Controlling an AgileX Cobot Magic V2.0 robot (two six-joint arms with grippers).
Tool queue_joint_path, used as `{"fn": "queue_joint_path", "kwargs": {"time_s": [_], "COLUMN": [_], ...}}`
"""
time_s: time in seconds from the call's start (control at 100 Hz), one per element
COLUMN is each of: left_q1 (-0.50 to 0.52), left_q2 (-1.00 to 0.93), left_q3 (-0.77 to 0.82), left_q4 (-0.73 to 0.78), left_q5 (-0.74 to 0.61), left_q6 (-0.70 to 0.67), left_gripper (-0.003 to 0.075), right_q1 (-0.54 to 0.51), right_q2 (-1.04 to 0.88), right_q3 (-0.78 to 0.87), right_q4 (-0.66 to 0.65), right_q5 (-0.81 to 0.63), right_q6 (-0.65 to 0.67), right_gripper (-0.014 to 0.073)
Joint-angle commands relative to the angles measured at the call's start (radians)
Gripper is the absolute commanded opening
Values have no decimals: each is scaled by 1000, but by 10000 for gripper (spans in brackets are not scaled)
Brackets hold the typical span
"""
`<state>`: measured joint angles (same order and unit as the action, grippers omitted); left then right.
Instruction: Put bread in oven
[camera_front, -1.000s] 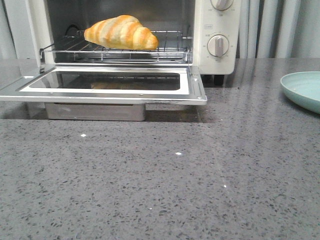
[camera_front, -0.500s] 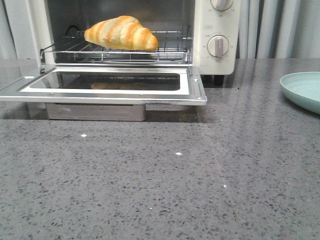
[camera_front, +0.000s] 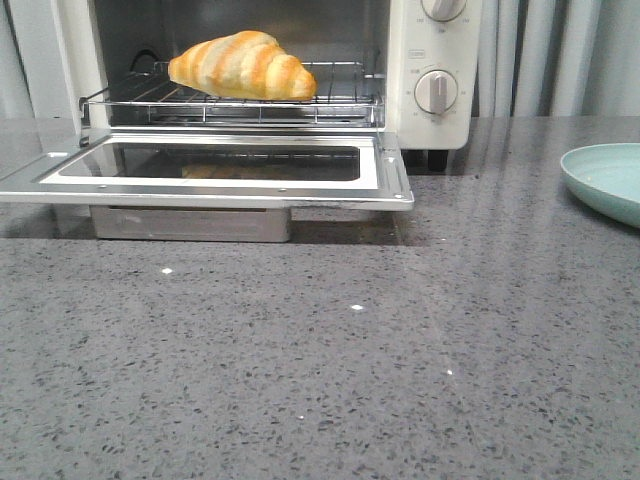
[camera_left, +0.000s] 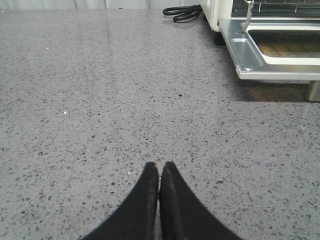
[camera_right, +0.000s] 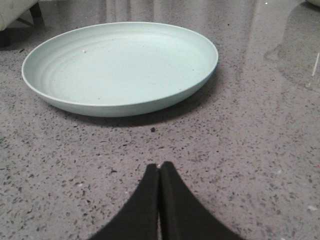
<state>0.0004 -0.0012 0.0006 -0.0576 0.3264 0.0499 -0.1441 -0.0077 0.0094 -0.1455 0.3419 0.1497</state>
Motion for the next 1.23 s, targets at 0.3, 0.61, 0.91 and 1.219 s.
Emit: {"fn": "queue_joint_path", "kwargs": {"time_s": [0.3,0.61,0.91,1.219], "left_q1": [0,0,0,0], "left_q2": [-28,-28,-28,-28], "left_q3": [22,22,22,22], "left_q4": [-11,-11,-11,-11], "left_q5": [-67,-67,-67,-67], "left_q6": [-2,-2,-2,-2], "left_gripper": [-22,-22,-21,-22], "right_q1": [-6,-6,49,49], "right_q2": [-21,-19,-19,-19], "right_q3": [25,25,25,25], "right_q4": [-20,-20,-20,-20], "right_q5": [-31,-29,-29,-29], "right_q6": [-4,-4,-4,-4], "right_gripper": [-75,-75,-75,-75]}}
